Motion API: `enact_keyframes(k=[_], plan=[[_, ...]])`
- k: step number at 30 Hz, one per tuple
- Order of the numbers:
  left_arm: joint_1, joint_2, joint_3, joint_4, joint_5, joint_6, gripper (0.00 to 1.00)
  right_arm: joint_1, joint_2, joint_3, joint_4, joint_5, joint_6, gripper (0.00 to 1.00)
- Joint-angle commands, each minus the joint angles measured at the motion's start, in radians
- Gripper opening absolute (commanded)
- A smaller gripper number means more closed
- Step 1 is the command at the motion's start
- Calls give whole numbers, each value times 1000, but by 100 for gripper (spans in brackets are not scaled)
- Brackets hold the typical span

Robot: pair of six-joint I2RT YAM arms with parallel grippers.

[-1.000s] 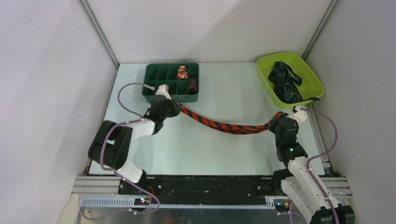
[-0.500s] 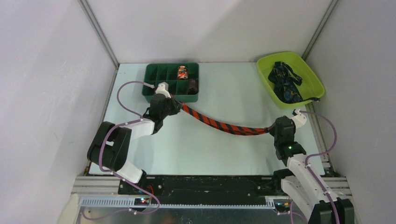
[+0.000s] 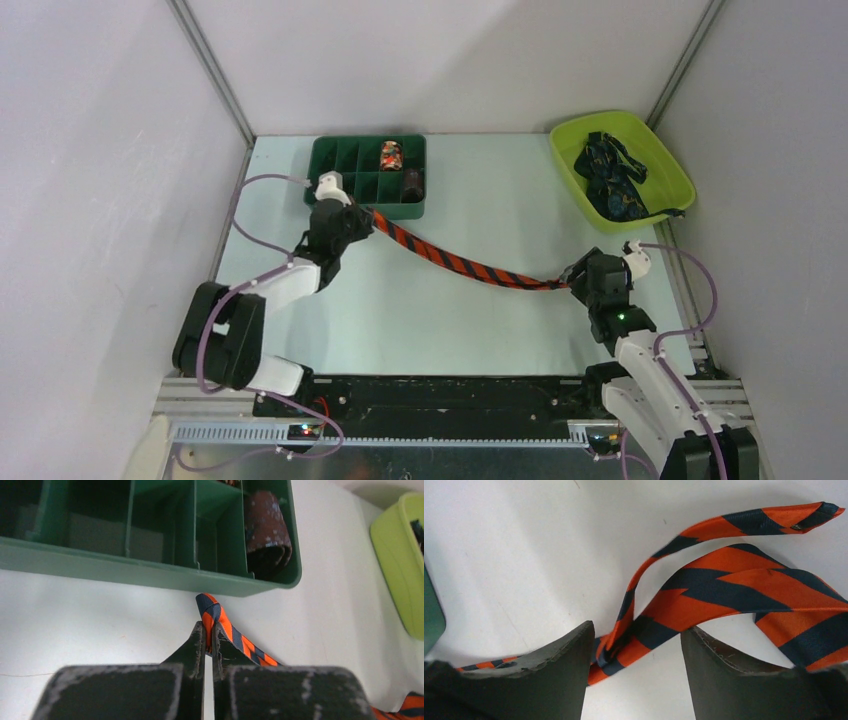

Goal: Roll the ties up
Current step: Flatten out the tie at the center of the board.

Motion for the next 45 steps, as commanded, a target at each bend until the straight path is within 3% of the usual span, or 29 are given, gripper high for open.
enact_keyframes(k=[1,6,7,8,10,16,17,19,22,24,27,29,32,35,37,45], plan=[[39,-107,-9,-8,-83,21,0,-3,-31,88,-69,-36,0,67],[69,-193,-25,-9,-102,44,0,-24,-85,136,-117,-106,-20,71],[77,-203,-27,-10,-107,47,0,-30,-92,141,-122,-134,-33,77],[80,-221,-30,-10,-116,52,0,-31,-102,149,-127,-144,-39,94],[90,-245,-36,-2,-122,55,0,-33,-111,153,-132,-157,-49,99],[99,-302,-77,65,-110,56,0,-43,-54,205,-171,-144,-53,99],[99,-309,-91,75,-109,54,0,-48,-23,212,-184,-149,-53,98],[99,-327,-104,98,-110,52,0,-53,18,228,-206,-166,-39,84],[100,-342,-104,96,-110,56,0,-54,48,226,-222,-164,-11,56],[100,-347,-103,93,-111,54,0,-55,59,220,-224,-155,-9,44],[101,-362,-102,59,-160,44,0,-56,66,218,-227,-138,-15,26],[101,-384,-111,35,-210,42,0,-56,62,218,-225,-126,-22,22],[105,-422,-128,-1,-278,37,0,-57,60,219,-207,-122,-43,25],[112,-464,-144,-41,-343,35,0,-60,75,220,-185,-127,-48,43],[119,-486,-149,-67,-375,35,0,-68,93,220,-174,-133,-45,49],[129,-522,-178,-91,-401,35,0,-122,244,254,-128,-167,-78,51]])
